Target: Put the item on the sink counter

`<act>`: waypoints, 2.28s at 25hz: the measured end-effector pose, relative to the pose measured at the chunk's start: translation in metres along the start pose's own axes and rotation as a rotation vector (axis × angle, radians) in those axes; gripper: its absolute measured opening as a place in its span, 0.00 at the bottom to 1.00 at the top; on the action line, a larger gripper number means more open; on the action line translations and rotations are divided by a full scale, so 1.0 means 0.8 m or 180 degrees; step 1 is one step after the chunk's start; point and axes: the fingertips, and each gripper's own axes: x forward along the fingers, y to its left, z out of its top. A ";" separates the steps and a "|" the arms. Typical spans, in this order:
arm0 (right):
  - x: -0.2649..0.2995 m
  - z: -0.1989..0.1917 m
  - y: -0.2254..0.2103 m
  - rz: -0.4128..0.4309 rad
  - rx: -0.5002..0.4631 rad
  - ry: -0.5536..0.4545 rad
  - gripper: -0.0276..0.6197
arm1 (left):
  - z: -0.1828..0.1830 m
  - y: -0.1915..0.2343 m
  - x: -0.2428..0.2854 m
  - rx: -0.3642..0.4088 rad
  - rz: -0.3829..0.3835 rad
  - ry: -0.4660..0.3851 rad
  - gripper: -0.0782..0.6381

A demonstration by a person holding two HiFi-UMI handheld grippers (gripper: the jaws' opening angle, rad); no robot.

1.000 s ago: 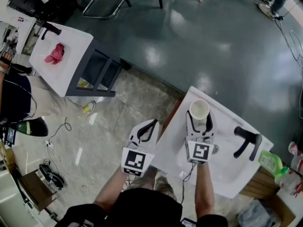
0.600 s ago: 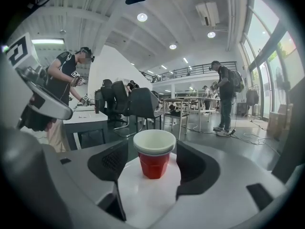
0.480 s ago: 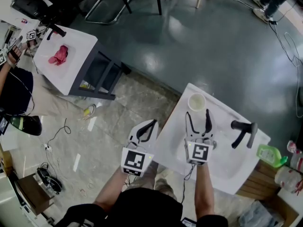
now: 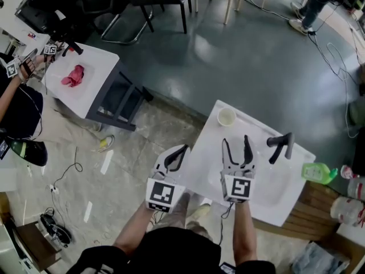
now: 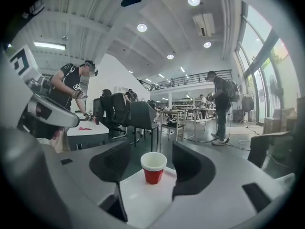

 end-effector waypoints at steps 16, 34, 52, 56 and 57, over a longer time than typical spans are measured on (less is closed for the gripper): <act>-0.166 0.082 0.002 -0.0226 -0.0006 -0.0330 0.31 | 0.068 -0.077 -0.103 0.0217 -0.0124 -0.0457 0.11; -0.364 0.096 0.009 -0.0552 0.0040 -0.0577 0.15 | 0.078 -0.187 -0.222 0.0451 -0.0351 -0.0732 0.11; -0.526 0.069 -0.019 -0.1076 0.0157 -0.0709 0.07 | 0.061 -0.311 -0.287 0.0628 -0.0785 -0.0821 0.11; -0.554 0.064 -0.025 -0.1167 0.0135 -0.0667 0.06 | 0.054 -0.331 -0.293 0.0655 -0.0858 -0.0809 0.11; -0.559 0.059 -0.027 -0.1175 0.0138 -0.0659 0.05 | 0.052 -0.335 -0.294 0.0654 -0.0871 -0.0801 0.11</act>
